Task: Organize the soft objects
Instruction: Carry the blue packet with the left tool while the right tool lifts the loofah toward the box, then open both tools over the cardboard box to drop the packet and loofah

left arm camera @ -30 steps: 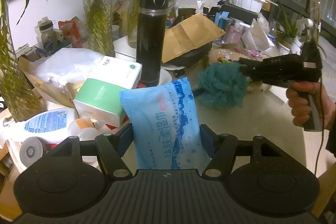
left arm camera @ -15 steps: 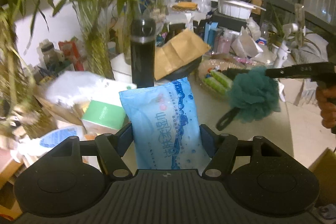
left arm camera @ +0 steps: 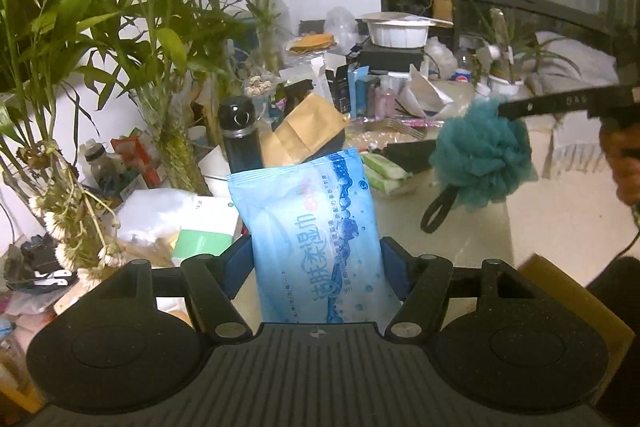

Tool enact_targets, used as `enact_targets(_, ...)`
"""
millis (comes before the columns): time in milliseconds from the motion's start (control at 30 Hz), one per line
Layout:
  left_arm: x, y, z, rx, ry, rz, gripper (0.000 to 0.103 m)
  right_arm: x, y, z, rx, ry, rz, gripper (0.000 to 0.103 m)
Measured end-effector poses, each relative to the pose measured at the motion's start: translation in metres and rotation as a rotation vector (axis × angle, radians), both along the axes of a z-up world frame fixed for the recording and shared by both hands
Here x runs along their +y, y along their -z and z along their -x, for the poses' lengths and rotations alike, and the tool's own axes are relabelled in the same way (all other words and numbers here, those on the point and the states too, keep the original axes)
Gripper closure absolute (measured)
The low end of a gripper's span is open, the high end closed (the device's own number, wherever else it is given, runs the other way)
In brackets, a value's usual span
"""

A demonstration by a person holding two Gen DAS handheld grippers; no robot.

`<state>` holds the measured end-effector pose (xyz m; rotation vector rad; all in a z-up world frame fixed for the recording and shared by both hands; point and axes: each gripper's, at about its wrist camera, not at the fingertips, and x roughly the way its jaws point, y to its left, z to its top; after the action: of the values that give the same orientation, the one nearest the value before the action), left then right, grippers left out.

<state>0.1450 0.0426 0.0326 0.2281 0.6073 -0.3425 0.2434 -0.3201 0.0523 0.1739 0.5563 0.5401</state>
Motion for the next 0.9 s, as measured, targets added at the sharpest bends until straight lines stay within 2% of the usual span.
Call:
enact_targets(67, -0.003, -0.001, 0.007, 0.007, -0.002, -0.012, 0.037, -0.001, -0.008, 0.011, -0.014, -0.003, 0.004, 0.1)
enact_targets(200, -0.007, -0.005, 0.021, 0.016, 0.003, -0.024, 0.037, -0.008, -0.026, 0.034, -0.017, -0.024, -0.05, 0.1)
enact_targets(533, -0.02, -0.008, 0.058, 0.051, 0.09, -0.041, 0.036, -0.019, -0.067, 0.088, -0.071, -0.076, -0.108, 0.1)
enact_targets(733, -0.036, 0.009, 0.067, 0.121, 0.173, -0.035, 0.034, -0.02, -0.08, 0.113, -0.108, -0.09, -0.076, 0.1)
enact_targets(900, -0.04, 0.029, 0.064, 0.219, 0.206, 0.018, 0.027, -0.022, -0.078, 0.124, -0.1, -0.097, -0.075, 0.099)
